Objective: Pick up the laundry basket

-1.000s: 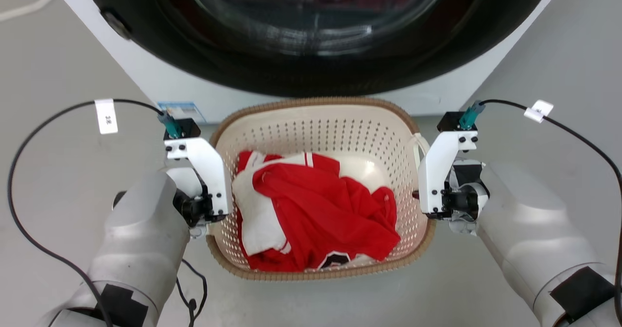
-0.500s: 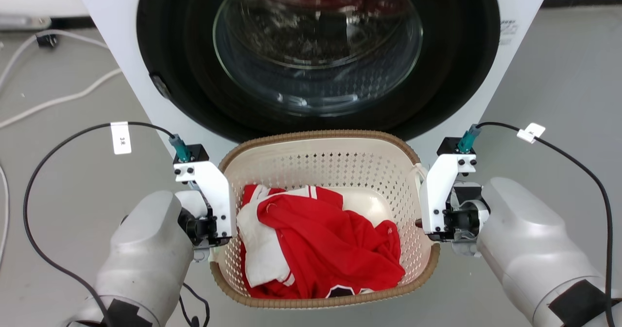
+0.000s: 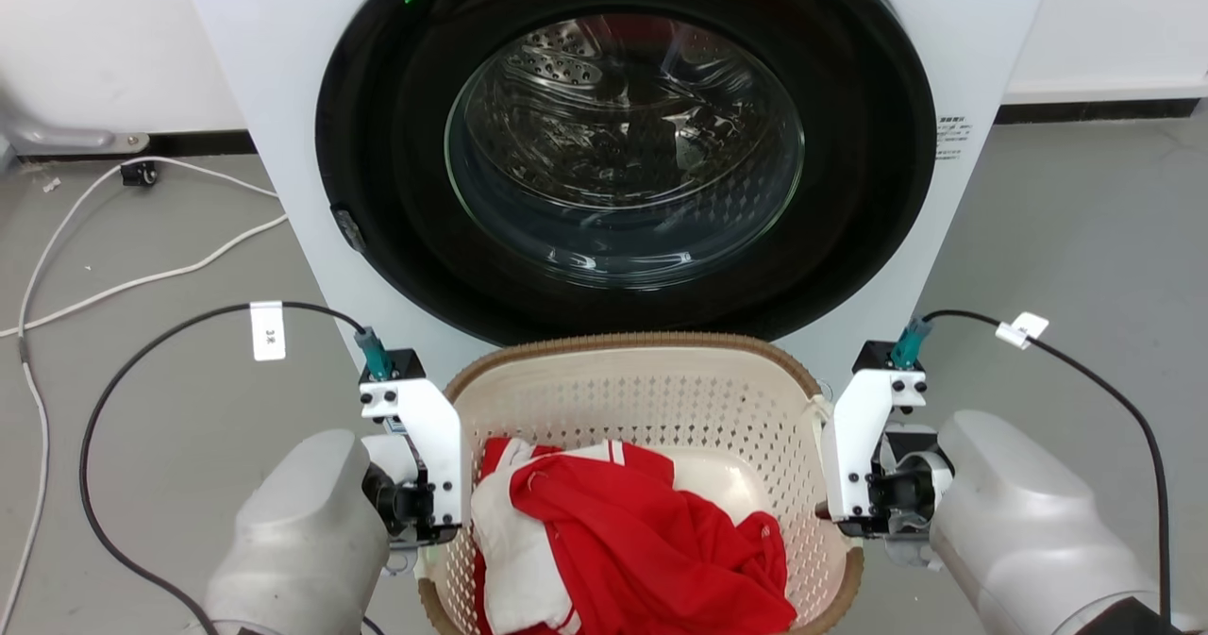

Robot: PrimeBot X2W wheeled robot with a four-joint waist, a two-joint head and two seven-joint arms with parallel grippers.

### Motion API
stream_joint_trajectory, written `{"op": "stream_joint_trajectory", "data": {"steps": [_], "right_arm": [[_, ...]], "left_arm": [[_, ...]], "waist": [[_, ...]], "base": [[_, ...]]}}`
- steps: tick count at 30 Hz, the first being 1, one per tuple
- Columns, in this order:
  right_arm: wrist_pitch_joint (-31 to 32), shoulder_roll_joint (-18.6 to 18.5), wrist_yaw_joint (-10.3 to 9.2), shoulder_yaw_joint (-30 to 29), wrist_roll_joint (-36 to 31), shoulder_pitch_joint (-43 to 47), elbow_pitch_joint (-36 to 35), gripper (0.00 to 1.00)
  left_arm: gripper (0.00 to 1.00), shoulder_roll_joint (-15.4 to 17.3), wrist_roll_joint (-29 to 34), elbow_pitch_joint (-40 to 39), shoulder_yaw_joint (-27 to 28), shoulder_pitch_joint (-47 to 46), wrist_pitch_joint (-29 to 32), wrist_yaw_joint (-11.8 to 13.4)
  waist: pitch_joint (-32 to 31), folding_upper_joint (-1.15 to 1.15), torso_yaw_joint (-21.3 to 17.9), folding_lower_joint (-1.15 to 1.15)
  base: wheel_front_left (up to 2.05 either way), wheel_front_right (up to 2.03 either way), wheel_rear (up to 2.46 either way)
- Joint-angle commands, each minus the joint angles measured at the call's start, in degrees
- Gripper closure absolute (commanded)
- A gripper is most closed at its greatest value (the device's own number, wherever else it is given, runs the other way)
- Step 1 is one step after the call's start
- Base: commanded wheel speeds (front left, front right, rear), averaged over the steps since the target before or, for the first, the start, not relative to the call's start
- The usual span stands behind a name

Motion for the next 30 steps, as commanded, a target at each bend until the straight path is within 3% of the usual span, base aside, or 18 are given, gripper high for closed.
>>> {"op": "stream_joint_trajectory", "data": {"steps": [1,30], "right_arm": [[0.06,0.72,0.76,-0.29,-0.14,0.34,-0.5,1.0],[0.56,0.63,0.71,-5.57,-5.09,3.71,-0.45,1.0]], "left_arm": [[1.0,-0.92,-0.42,-0.44,-0.27,0.42,0.0,-0.6],[1.0,-0.91,-4.02,-0.16,-3.78,2.55,-0.75,-0.6]], "waist": [[-0.18,0.0,0.04,0.01],[-0.03,0.0,-0.11,0.01]], "base": [[0.0,0.0,0.0],[0.0,0.0,0.0]]}}
